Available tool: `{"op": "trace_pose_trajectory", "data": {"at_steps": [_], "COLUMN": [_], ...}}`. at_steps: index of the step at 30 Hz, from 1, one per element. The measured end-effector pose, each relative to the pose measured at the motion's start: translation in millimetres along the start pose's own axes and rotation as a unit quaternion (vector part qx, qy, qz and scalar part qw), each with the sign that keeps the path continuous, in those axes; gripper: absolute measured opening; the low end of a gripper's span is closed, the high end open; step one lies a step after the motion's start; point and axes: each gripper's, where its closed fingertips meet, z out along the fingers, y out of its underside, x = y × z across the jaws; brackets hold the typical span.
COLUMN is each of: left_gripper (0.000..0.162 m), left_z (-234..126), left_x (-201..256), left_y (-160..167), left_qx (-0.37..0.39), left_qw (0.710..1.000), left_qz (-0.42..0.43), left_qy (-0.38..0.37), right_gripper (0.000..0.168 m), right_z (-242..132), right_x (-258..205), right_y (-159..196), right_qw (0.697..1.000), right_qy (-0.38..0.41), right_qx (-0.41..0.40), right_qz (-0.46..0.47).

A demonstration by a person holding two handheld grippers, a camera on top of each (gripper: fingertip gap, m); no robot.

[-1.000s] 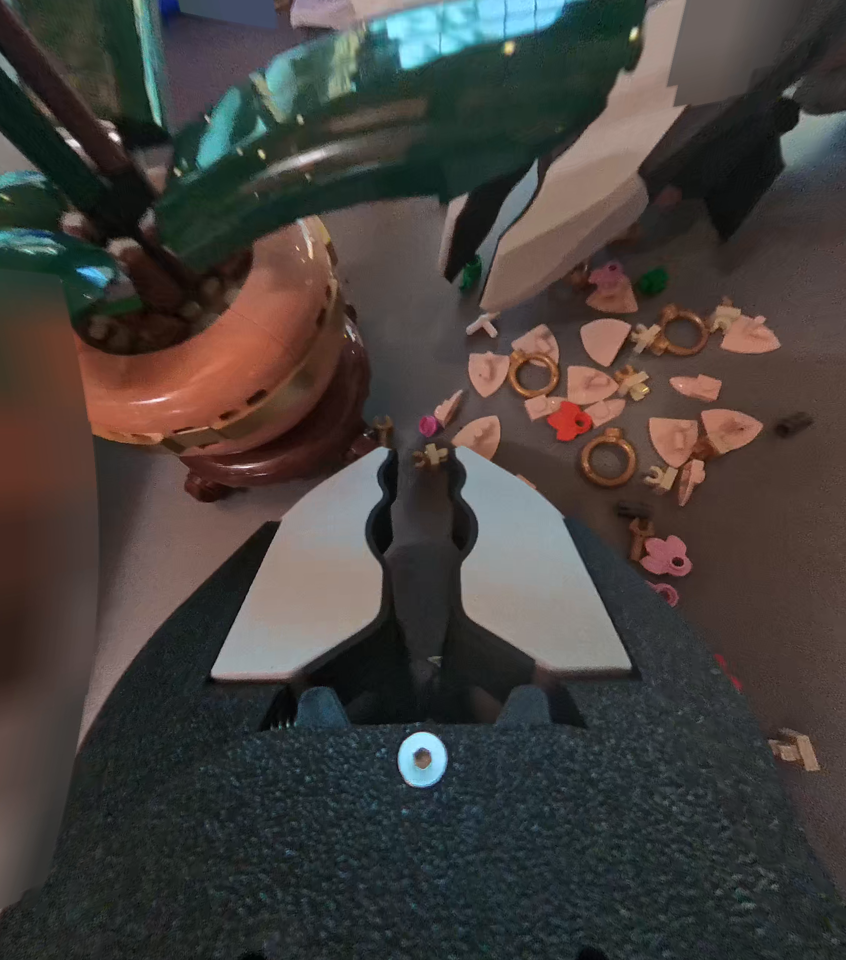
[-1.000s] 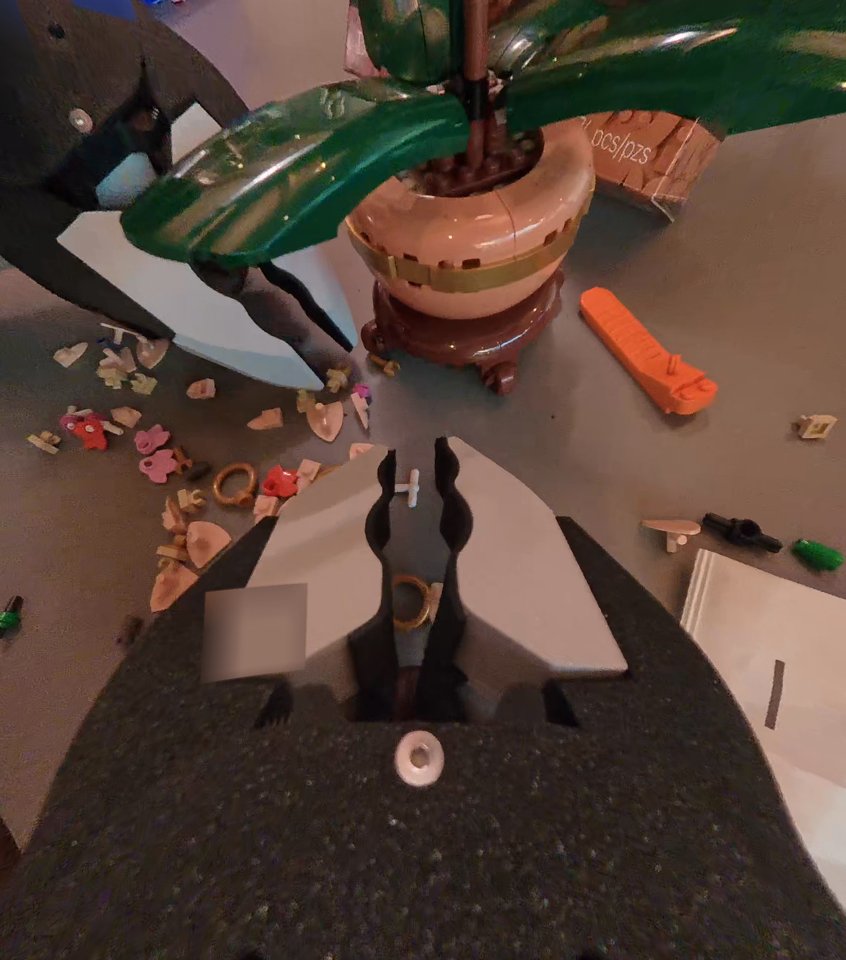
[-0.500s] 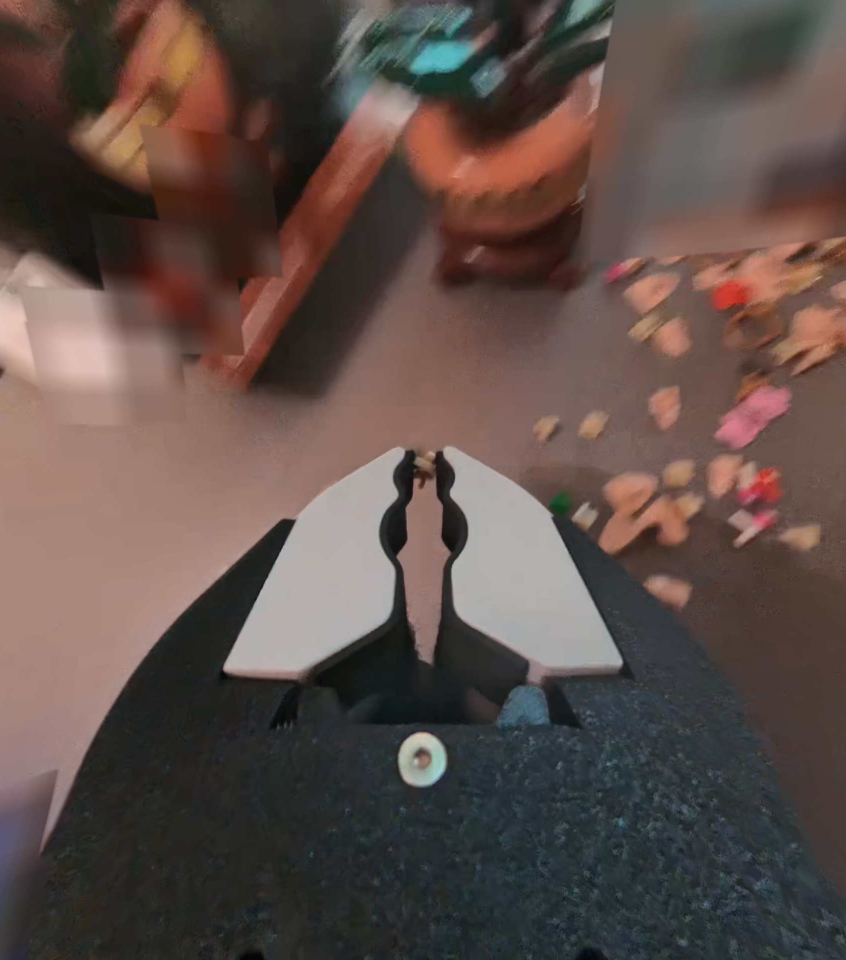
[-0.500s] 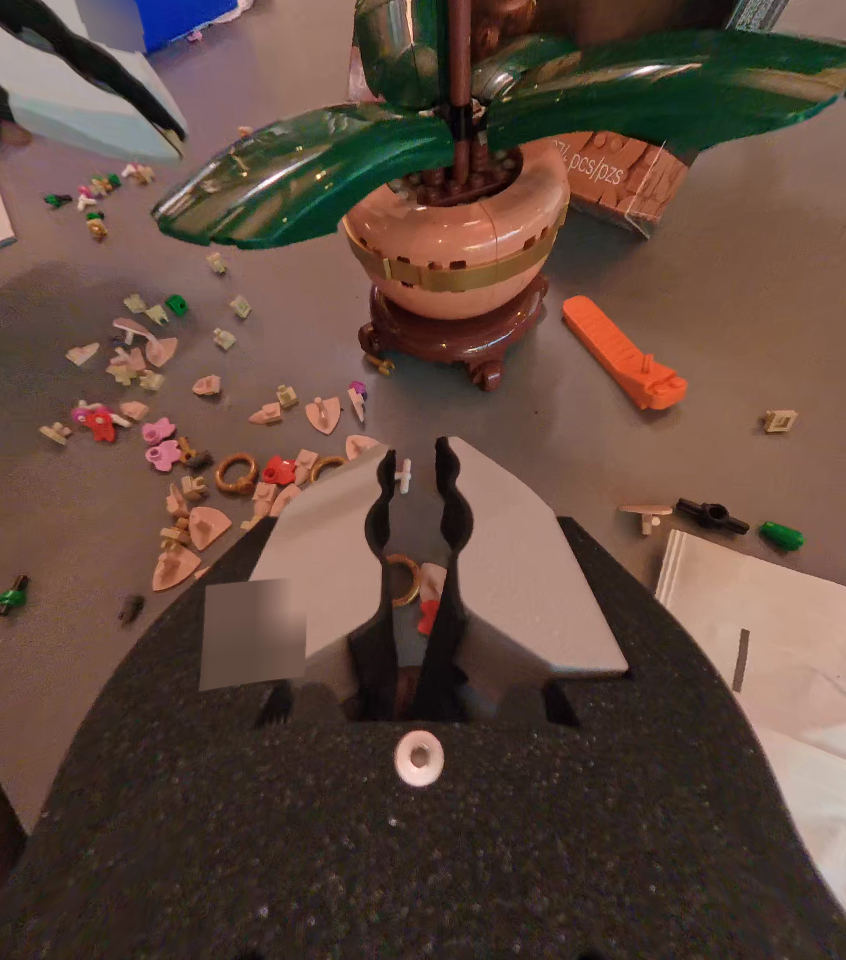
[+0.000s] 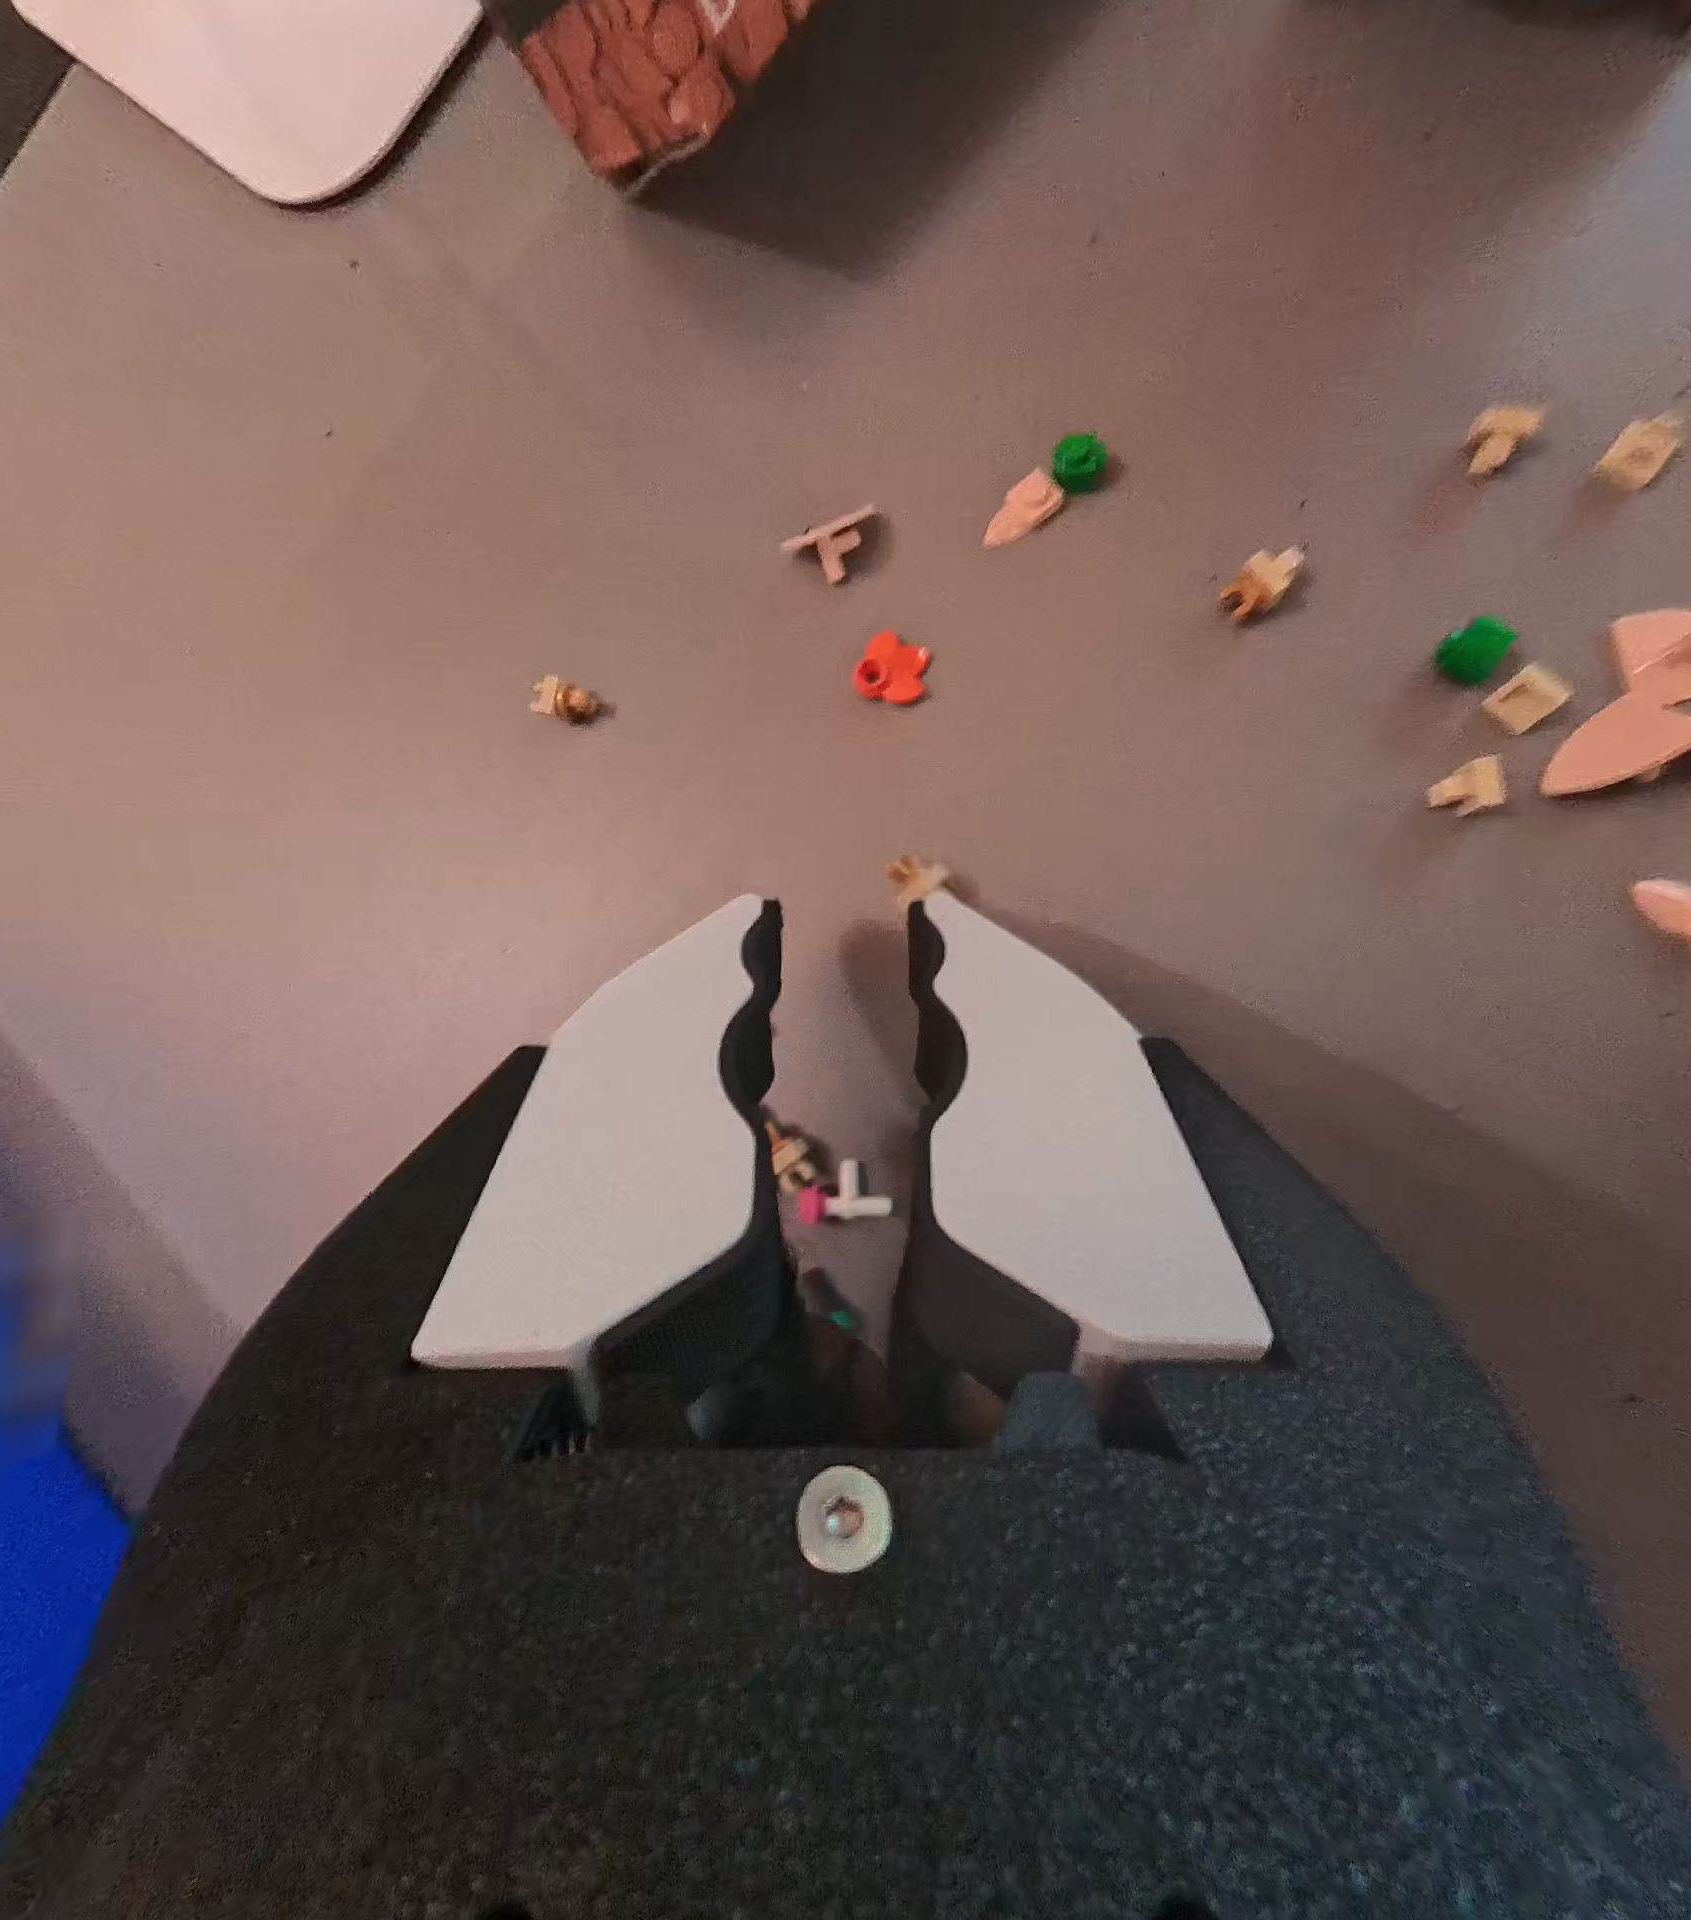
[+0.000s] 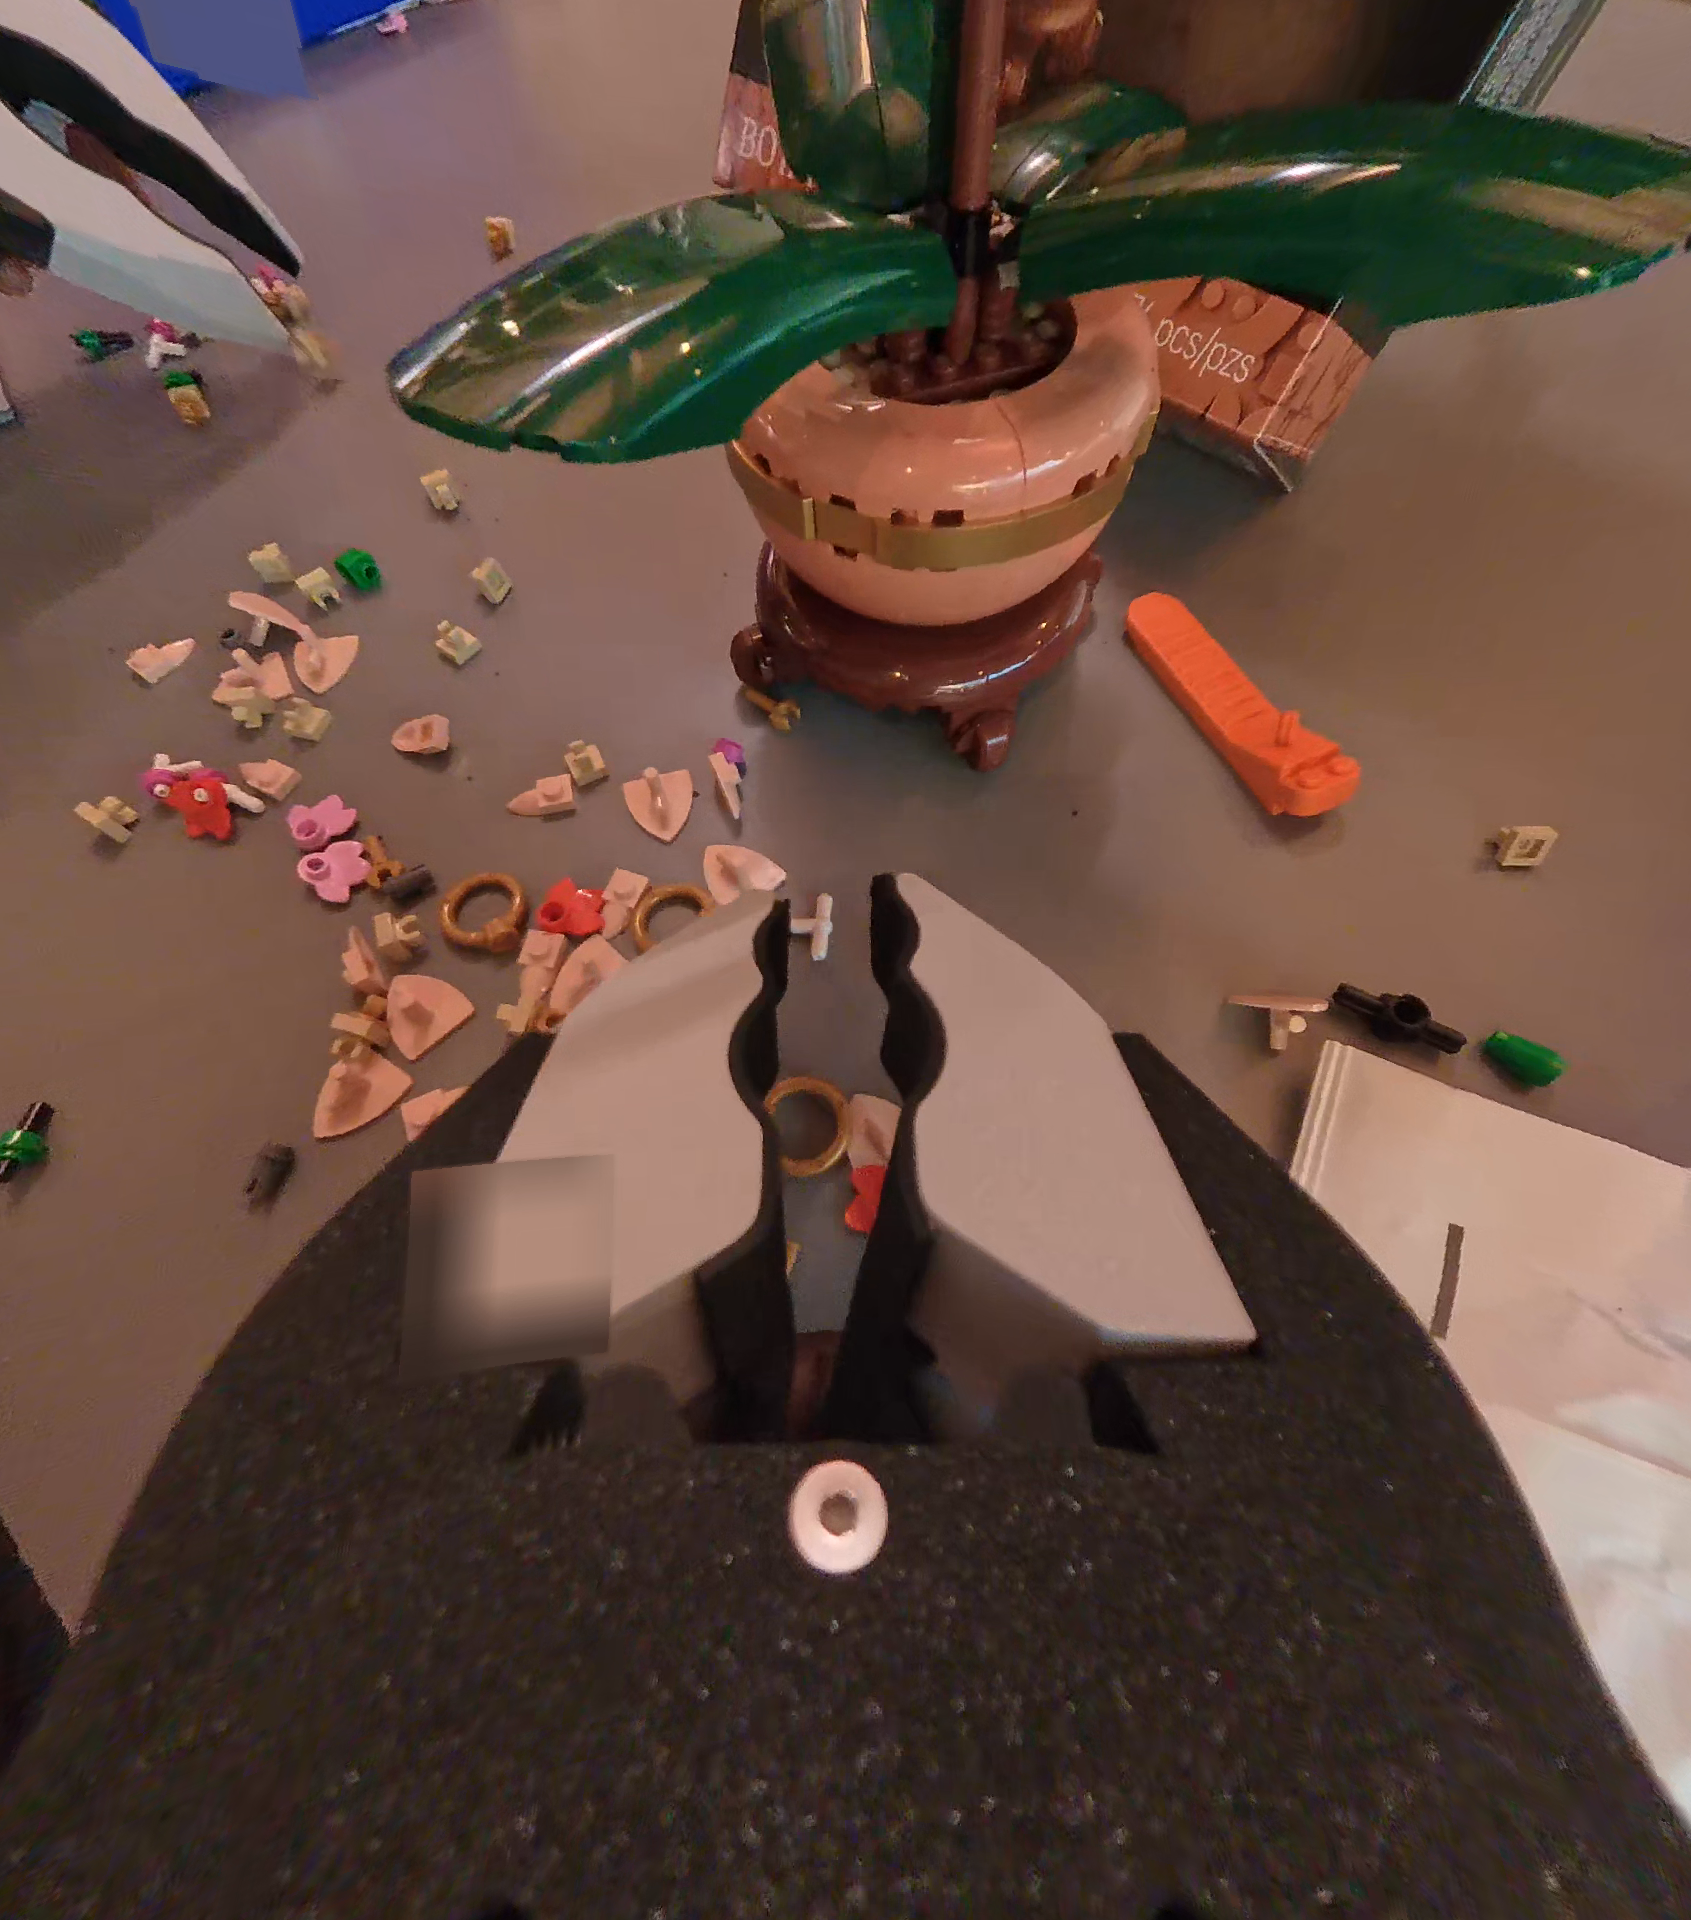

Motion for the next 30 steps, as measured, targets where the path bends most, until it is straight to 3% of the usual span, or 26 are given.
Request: {"op": "trace_pose_trajectory", "data": {"at_steps": [1,7,11,14,22,30], "left_gripper": [0.022,0.020,0.023,0.026,0.022,0.017], "left_z": [0,-16,-29,-24,-12,13], "left_x": [-2,8,86,123,190,222], "left_y": [3,-13,-52,-59,-82,-110], "left_qx": [-0.009,0.030,0.129,0.128,0.155,0.154], "left_qw": [1.000,0.999,0.984,0.980,0.965,0.955], "left_qz": [0.010,0.016,0.052,0.072,0.097,0.150], "left_qy": [-0.010,-0.015,0.109,0.132,0.189,0.202], "right_gripper": [0.015,0.015,0.015,0.016,0.015,0.013], "right_z": [-1,-4,-7,-12,-16,-23], "right_x": [0,-1,-10,-30,-69,-44], "right_y": [0,-1,3,9,21,33], "right_qw": [1.000,1.000,0.999,0.994,0.978,0.981], "right_qy": [0.001,-0.001,-0.034,-0.100,-0.160,-0.122], "right_qx": [0.001,0.000,-0.005,-0.025,-0.056,-0.079], "right_qz": [0.000,-0.004,-0.011,-0.030,-0.123,-0.124]}}
